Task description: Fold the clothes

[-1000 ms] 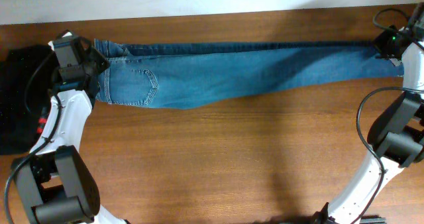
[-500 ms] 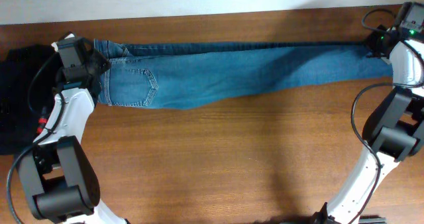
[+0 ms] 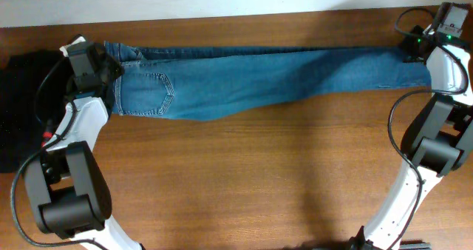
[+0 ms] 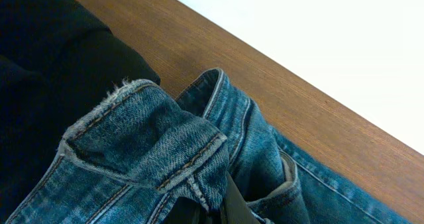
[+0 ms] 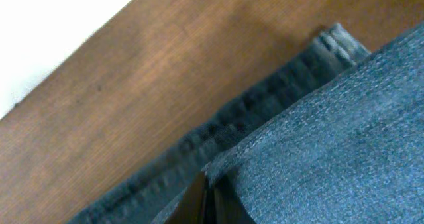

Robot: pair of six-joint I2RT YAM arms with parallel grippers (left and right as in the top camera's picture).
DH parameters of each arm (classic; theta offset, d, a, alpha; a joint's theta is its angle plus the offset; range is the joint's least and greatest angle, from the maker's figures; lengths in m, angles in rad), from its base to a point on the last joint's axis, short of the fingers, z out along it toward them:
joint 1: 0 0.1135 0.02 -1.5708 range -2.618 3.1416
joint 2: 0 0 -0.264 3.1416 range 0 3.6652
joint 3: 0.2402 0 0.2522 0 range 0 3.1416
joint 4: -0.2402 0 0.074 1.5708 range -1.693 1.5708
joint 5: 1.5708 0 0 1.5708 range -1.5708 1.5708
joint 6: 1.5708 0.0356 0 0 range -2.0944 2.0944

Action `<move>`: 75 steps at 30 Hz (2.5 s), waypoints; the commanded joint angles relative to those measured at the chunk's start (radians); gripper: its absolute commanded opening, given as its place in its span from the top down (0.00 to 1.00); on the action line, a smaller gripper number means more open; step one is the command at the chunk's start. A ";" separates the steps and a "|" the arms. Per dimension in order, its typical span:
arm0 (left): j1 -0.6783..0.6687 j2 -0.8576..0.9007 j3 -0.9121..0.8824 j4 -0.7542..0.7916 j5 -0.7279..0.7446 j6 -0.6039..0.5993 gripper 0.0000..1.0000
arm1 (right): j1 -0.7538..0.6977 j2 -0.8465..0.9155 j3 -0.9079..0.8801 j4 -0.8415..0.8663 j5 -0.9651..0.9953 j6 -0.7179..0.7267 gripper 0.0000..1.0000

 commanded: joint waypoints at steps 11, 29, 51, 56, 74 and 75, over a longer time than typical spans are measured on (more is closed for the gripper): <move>0.025 0.035 0.032 0.114 -0.109 0.127 0.99 | -0.010 0.077 0.029 0.093 0.084 -0.020 0.96; 0.025 0.043 0.032 0.192 -0.108 0.197 0.52 | -0.008 0.113 0.029 0.220 -0.003 -0.077 0.16; -0.222 0.043 0.461 -0.526 -0.041 0.367 0.01 | 0.056 0.112 0.368 -0.322 -0.076 -0.283 0.02; -0.261 0.043 0.494 -0.694 -0.040 0.355 0.01 | 0.082 0.112 0.367 -0.494 -0.082 -0.283 0.33; -0.263 0.117 0.486 -0.902 0.001 0.306 1.00 | 0.137 0.116 0.364 -0.608 -0.116 -0.338 0.96; -0.263 0.136 0.486 -0.902 0.002 0.306 1.00 | 0.137 0.116 0.362 -0.608 -0.116 -0.338 0.96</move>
